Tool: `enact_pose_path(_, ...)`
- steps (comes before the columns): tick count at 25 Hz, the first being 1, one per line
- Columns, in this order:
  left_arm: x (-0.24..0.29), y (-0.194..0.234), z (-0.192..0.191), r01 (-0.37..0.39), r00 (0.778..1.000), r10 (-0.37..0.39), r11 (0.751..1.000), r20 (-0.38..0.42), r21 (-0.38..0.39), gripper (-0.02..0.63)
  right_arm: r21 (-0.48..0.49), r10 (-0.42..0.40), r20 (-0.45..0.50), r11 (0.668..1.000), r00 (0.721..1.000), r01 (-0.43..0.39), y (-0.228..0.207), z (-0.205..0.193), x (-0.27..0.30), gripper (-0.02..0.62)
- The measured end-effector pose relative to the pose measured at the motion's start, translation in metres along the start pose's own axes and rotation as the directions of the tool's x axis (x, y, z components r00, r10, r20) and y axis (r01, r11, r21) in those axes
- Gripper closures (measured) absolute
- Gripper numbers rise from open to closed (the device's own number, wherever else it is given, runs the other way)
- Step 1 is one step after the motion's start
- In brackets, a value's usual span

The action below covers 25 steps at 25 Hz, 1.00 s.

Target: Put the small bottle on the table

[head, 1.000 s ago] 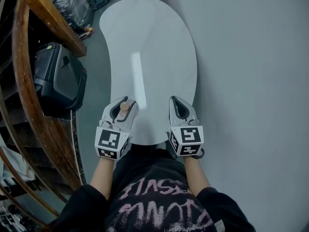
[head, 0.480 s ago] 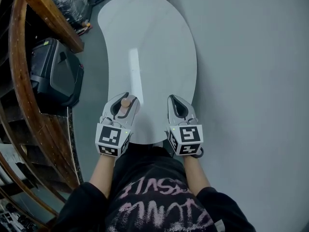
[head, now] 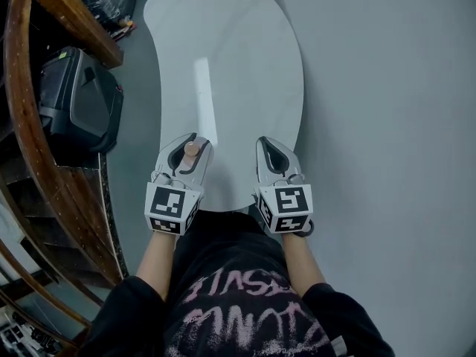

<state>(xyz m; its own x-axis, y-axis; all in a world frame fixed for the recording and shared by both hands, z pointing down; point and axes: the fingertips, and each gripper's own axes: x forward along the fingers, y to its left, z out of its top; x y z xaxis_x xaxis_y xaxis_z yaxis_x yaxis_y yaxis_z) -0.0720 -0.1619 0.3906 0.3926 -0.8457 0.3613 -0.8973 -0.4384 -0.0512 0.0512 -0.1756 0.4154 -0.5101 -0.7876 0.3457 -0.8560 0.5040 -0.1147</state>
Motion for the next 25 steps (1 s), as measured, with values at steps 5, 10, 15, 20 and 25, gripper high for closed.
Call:
enact_pose_path(5,0.005,0.0,-0.004,-0.006,1.0,0.006,1.0,-0.003,-0.006,0.477,0.001,0.008,-0.012,1.0,1.0,-0.008,-0.001,-0.008,0.001,0.586)
enact_pose_path(10,0.002,0.004,-0.007,0.002,1.0,-0.002,1.0,-0.004,-0.009,0.477,-0.011,0.017,-0.027,1.0,1.0,-0.017,0.007,-0.011,0.006,0.586)
enact_pose_path(15,0.004,0.002,-0.012,-0.003,1.0,0.003,1.0,-0.018,-0.014,0.476,0.004,0.024,-0.039,1.0,0.999,-0.024,0.008,-0.021,0.007,0.586)
enact_pose_path(20,0.008,0.003,-0.02,-0.002,1.0,0.001,1.0,-0.03,-0.022,0.477,0.011,0.033,-0.047,0.999,0.998,-0.033,0.011,-0.025,0.013,0.586)
enact_pose_path(25,0.01,-0.003,-0.028,0.003,0.999,-0.004,1.0,-0.043,-0.025,0.476,0.025,0.04,-0.059,0.999,0.997,-0.039,0.009,-0.034,0.013,0.586)
